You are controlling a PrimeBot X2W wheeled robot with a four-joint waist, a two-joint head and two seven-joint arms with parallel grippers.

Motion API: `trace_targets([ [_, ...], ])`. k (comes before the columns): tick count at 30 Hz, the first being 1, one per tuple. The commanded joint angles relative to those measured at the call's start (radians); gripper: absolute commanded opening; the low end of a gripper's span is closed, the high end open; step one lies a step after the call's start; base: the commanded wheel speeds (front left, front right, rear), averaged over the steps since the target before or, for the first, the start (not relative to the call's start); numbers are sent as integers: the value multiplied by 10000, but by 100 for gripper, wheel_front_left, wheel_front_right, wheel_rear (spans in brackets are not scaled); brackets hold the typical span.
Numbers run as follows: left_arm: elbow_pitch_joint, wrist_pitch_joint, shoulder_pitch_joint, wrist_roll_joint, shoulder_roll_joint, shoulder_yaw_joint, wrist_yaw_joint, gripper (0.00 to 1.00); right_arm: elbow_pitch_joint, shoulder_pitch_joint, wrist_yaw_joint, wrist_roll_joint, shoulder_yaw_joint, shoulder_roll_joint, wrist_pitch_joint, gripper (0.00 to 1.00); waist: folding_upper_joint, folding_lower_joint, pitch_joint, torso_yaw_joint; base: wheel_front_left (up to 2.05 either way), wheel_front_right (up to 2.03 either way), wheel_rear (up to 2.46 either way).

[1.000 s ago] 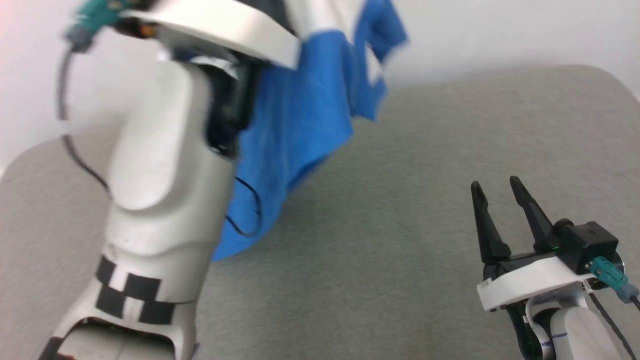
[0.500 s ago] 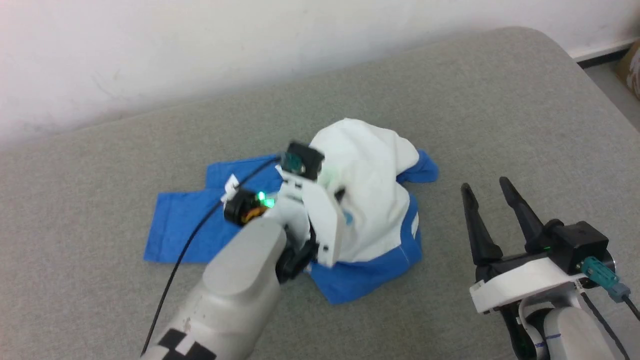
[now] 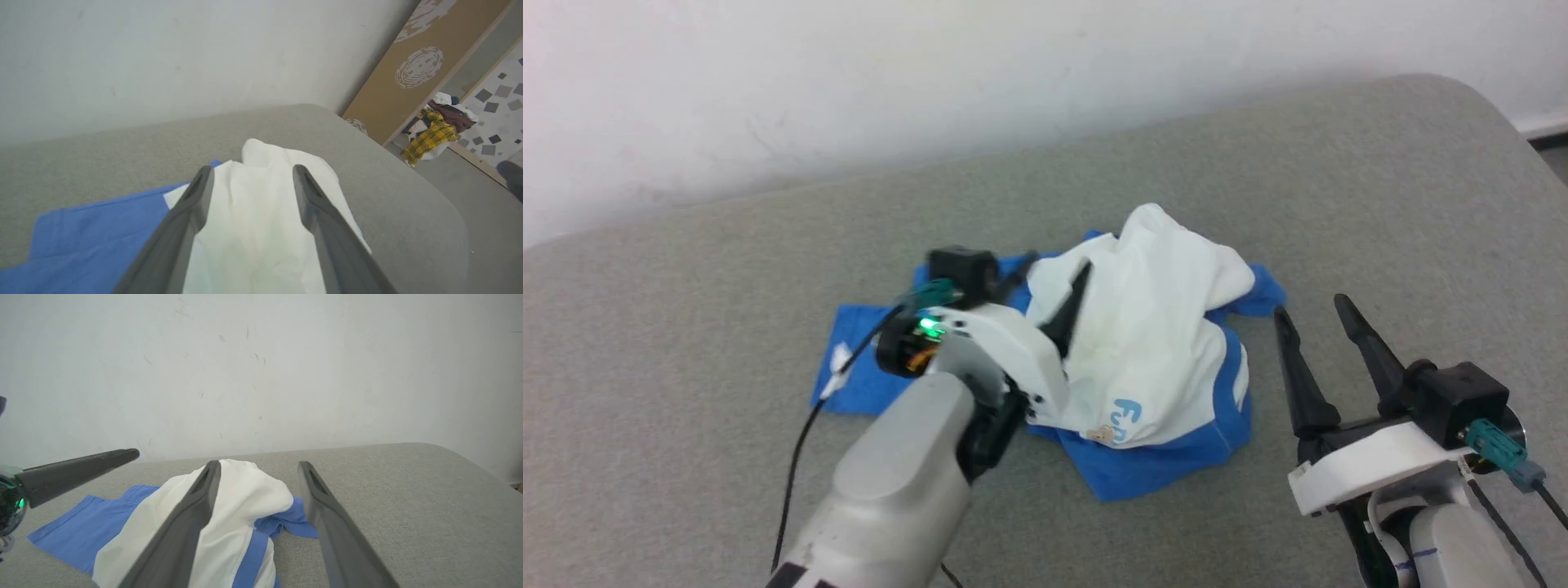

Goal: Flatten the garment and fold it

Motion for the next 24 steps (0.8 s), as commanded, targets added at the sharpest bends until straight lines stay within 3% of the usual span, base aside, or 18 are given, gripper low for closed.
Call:
trace_targets([
  [1,-270,-690,311,121,238,236,208,100,-70,142,-9,-78,-36,11,39,100,0,0,-335,361,0,0,0],
  [4,-1075,-1548,740,365,649,822,689,100,-181,279,-9,-135,-136,11,129,100,0,0,-497,604,0,0,0],
  [11,-4375,-1694,2779,2021,1401,2802,1574,100,-439,434,-9,-281,-493,11,329,100,0,0,-552,1127,0,0,0],
  [19,-5646,-1696,4835,3196,1392,4341,1547,100,-558,383,-9,-353,-722,11,453,100,0,0,-317,1494,0,0,0],
  [24,-5446,-1697,5318,3605,1127,4583,1118,100,-603,285,-9,-315,-738,11,467,100,0,0,-57,1598,0,0,0],
])
